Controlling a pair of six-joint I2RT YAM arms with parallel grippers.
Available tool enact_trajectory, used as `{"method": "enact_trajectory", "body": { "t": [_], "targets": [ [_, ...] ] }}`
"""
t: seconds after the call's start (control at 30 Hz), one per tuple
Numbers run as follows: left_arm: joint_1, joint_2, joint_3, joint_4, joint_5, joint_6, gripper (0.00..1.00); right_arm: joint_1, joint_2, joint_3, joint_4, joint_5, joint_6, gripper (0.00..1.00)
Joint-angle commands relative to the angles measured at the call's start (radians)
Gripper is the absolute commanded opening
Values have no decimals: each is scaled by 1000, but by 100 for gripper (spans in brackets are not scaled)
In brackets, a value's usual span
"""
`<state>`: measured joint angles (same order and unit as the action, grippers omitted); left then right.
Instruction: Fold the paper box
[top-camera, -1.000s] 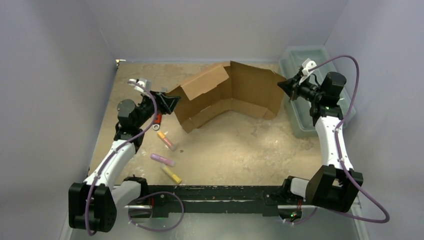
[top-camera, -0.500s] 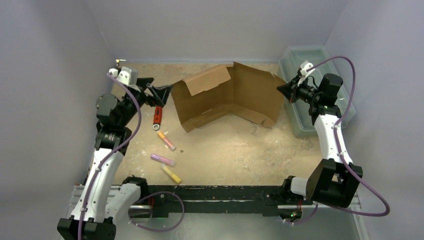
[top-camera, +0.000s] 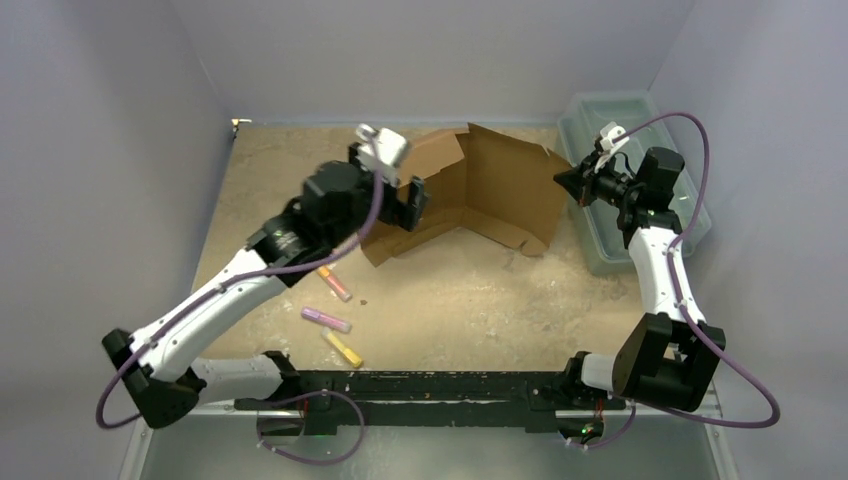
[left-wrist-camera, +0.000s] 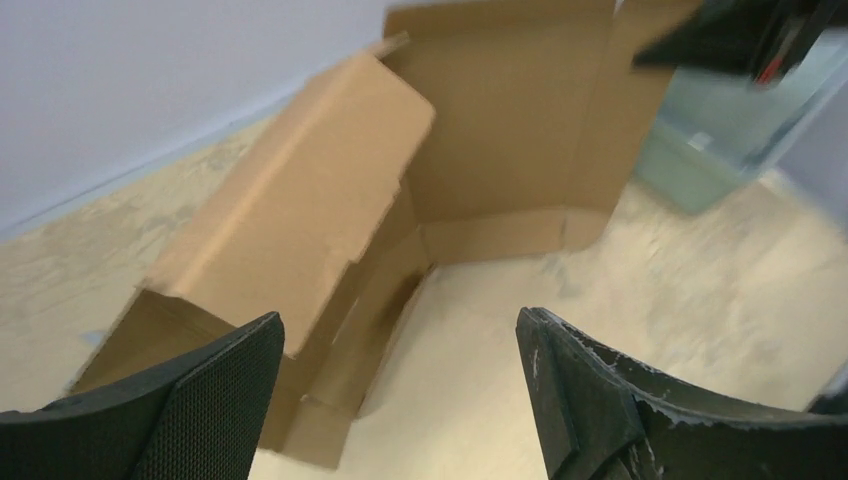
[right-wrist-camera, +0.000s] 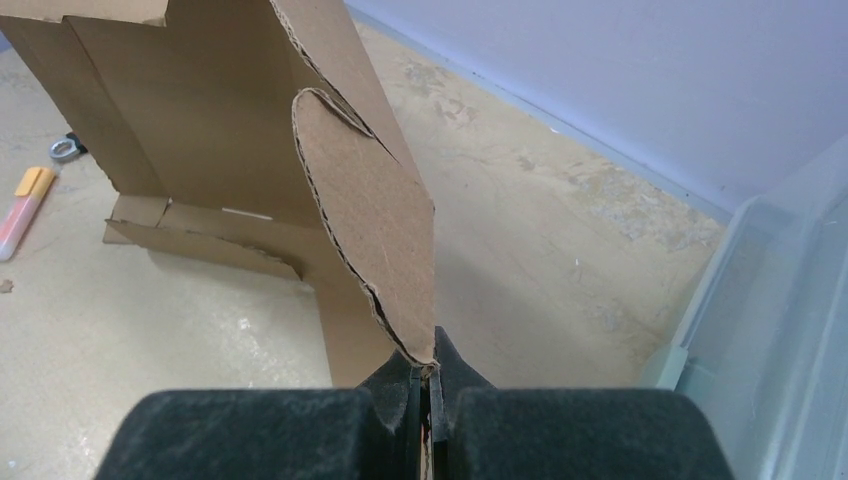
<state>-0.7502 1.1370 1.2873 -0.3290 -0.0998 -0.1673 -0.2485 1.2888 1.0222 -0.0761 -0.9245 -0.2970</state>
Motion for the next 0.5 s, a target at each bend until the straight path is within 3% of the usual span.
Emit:
{"method": "enact_trajectory", "body": {
  "t": [0.0, 0.1, 0.2, 0.37, 0.47],
  "targets": [
    [-257, 88, 67, -124, -496, 320, 86, -1, 1, 12, -12, 18, -6, 0],
    [-364, 140, 29, -19, -658, 595, 87, -2, 8, 13, -14, 14, -4, 0],
    [-376, 182, -17, 106, -726, 826, 90, 0, 8, 13, -17, 13, -5, 0],
    [-341, 239, -107, 357, -742, 1129, 91, -1, 9, 13, -16, 9, -5, 0],
    [-277, 284, -122, 449, -699, 1188, 90, -1, 10, 15, -19, 5, -5, 0]
  ]
}}
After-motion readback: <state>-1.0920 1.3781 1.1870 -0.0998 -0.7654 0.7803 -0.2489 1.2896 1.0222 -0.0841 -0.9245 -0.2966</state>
